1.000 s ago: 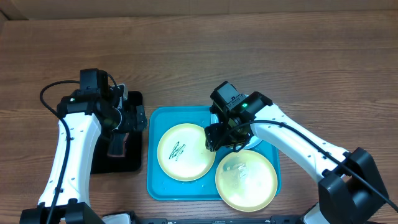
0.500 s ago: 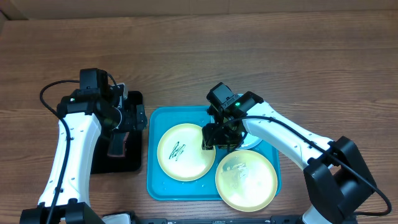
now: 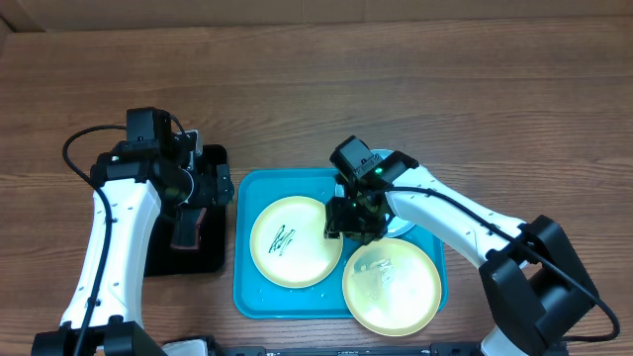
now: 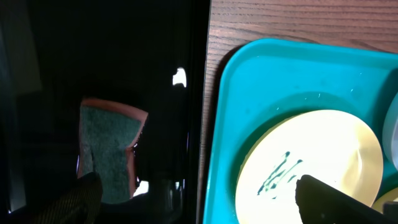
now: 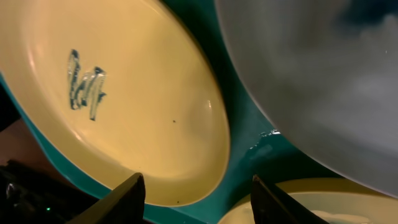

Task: Clean dirty plates on tray and stack at the side
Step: 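Lower the right gripper and grip the light-blue plate's rim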

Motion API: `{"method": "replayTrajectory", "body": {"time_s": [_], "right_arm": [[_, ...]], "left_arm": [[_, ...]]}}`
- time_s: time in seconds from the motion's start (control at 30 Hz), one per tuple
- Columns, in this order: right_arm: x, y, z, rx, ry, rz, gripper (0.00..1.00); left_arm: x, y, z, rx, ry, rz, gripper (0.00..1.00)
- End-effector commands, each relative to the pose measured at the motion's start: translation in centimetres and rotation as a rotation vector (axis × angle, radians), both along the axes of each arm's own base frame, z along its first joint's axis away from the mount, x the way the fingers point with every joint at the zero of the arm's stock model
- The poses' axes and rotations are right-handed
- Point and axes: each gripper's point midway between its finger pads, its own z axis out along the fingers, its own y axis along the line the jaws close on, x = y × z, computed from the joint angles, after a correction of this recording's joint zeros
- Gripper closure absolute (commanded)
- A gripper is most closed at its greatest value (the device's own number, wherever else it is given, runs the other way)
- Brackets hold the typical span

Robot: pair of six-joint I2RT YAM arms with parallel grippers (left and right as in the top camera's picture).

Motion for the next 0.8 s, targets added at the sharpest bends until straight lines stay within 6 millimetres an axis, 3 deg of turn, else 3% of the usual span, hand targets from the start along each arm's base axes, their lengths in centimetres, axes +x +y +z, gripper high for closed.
{"method": "replayTrajectory", "body": {"time_s": [0.0,0.23,0.5,0.77], "right_arm": [[-0.3,-0.3,-0.7,-0.025,0.014,-0.019,0.47],[0.6,0.8,-1.1,0.03,-0.017,-0.051,0.53],[0.3,0.1,-2.2,-0.003,-0.009,-0.097,0.56],[0.5,0.7,-3.1,0.005,0.009,-0.113,0.62]], "left_arm": [[0.1,-0.2,0.2,-0.02,-0.007,0.005,0.0],[0.1,-0.2,0.2,-0.02,-0.01,0.006,0.0],[0.1,-0.2,0.2,-0.02,-0.011,0.006,0.0],[0.1,-0.2,0.2,-0.02,-0.011,0.005,0.0]]}}
